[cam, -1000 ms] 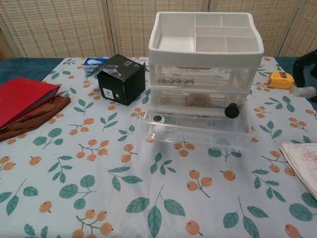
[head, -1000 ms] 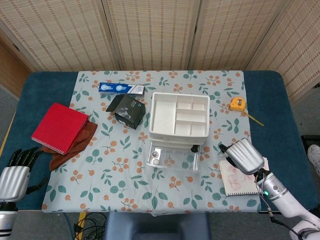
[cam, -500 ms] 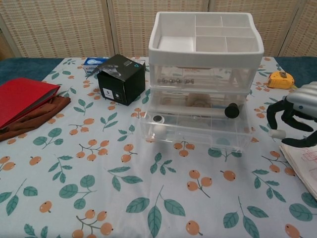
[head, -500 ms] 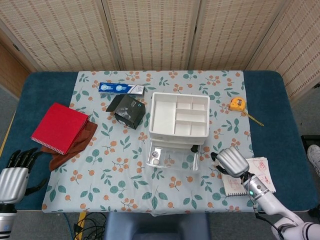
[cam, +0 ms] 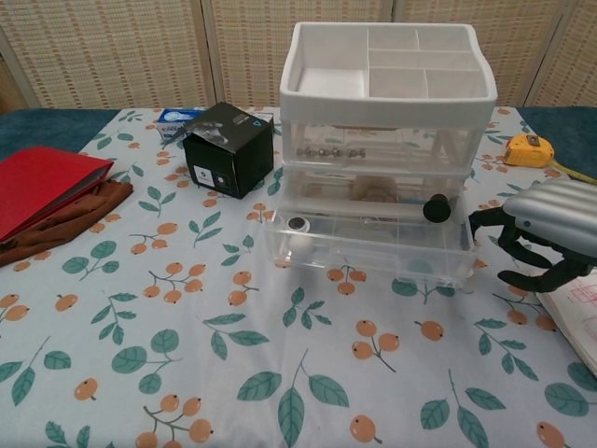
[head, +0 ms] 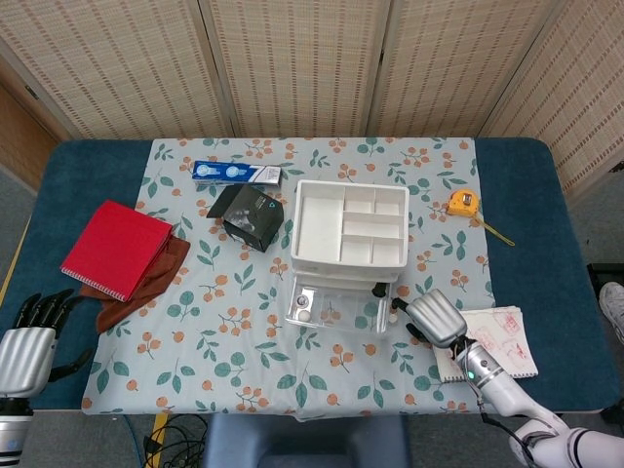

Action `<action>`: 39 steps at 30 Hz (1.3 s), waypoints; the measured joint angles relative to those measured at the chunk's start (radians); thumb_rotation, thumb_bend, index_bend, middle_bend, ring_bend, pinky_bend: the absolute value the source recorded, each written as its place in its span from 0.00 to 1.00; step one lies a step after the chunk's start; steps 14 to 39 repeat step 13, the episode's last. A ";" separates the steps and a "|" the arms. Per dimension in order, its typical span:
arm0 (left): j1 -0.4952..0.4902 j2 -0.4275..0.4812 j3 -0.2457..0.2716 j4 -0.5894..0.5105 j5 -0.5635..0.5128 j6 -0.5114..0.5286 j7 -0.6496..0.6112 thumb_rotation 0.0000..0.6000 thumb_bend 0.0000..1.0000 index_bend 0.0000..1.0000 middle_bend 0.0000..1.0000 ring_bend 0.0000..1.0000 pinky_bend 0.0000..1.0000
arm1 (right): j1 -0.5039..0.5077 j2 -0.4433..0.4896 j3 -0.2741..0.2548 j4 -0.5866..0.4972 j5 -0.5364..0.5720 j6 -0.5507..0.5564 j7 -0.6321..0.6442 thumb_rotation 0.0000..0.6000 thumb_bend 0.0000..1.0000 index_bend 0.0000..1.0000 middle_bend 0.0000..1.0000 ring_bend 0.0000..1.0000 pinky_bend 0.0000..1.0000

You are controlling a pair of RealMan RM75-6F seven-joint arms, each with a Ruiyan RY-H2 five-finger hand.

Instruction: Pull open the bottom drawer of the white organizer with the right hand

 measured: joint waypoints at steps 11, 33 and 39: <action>-0.005 -0.003 -0.004 0.008 -0.009 -0.010 -0.003 1.00 0.21 0.18 0.15 0.14 0.09 | -0.087 0.133 0.021 -0.125 -0.004 0.192 -0.032 1.00 0.40 0.23 0.61 0.75 0.95; -0.008 -0.007 -0.005 0.010 -0.012 -0.015 0.002 1.00 0.21 0.18 0.15 0.14 0.09 | -0.123 0.179 0.026 -0.169 -0.003 0.257 -0.041 1.00 0.40 0.23 0.53 0.61 0.80; -0.008 -0.007 -0.005 0.010 -0.012 -0.015 0.002 1.00 0.21 0.18 0.15 0.14 0.09 | -0.123 0.179 0.026 -0.169 -0.003 0.257 -0.041 1.00 0.40 0.23 0.53 0.61 0.80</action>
